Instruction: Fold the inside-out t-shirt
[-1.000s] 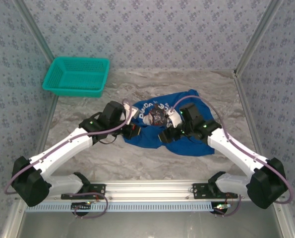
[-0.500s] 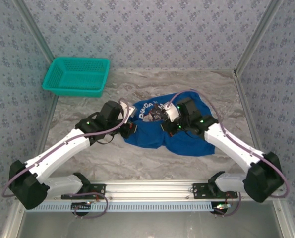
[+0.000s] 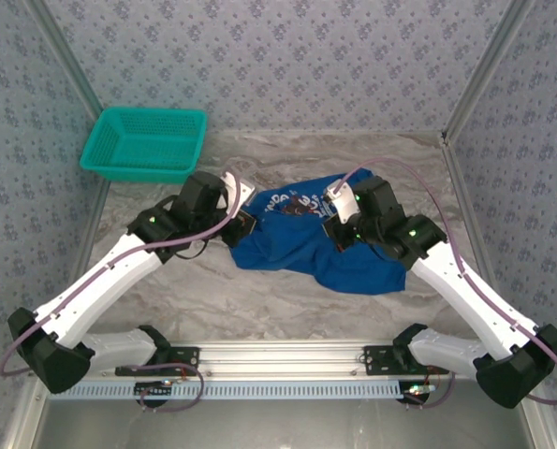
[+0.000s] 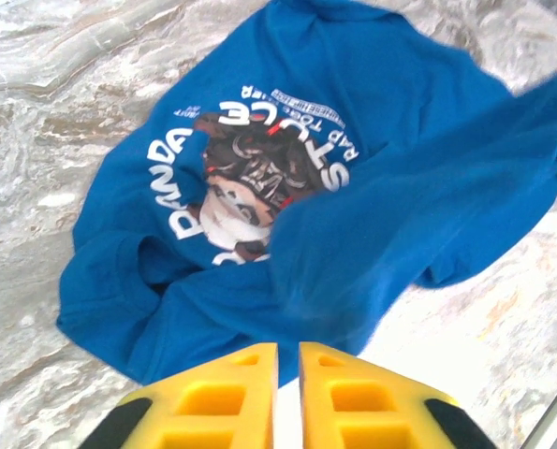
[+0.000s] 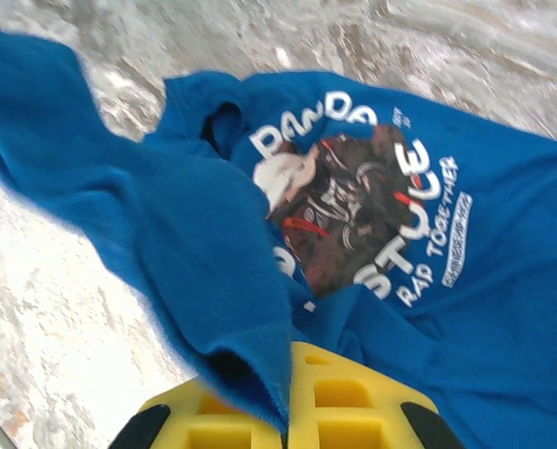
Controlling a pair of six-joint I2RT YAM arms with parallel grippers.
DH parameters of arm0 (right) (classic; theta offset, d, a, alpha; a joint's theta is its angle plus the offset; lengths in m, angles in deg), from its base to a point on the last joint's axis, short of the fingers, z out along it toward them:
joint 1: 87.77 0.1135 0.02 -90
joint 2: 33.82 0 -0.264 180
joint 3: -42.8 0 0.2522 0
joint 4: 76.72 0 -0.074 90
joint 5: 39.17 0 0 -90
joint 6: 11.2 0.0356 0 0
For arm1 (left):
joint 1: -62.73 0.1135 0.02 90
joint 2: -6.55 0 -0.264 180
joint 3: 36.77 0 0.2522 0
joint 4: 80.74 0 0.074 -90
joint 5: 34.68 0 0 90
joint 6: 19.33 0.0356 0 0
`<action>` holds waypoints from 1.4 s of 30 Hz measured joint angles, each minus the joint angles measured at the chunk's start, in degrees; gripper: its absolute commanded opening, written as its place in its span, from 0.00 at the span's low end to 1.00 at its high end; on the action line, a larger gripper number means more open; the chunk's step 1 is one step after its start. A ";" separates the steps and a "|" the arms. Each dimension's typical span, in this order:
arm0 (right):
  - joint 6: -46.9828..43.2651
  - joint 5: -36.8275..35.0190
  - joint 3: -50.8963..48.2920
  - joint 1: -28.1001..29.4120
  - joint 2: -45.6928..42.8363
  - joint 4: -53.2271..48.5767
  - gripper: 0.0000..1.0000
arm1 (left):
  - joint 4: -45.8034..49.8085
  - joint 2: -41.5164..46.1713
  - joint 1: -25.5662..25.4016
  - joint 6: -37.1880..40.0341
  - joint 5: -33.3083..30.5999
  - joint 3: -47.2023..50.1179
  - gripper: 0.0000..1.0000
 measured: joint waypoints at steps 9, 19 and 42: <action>-0.39 0.11 1.07 -0.96 0.48 -3.06 0.00 | 3.96 -2.40 -0.17 1.79 0.24 -1.36 0.44; -0.15 18.75 -4.44 6.60 0.85 -2.99 0.48 | -6.73 -1.99 1.55 -6.38 -7.85 4.72 0.66; 13.09 -8.72 31.32 -21.31 57.07 13.31 0.77 | -13.66 -49.27 19.58 -17.40 4.79 -16.55 0.75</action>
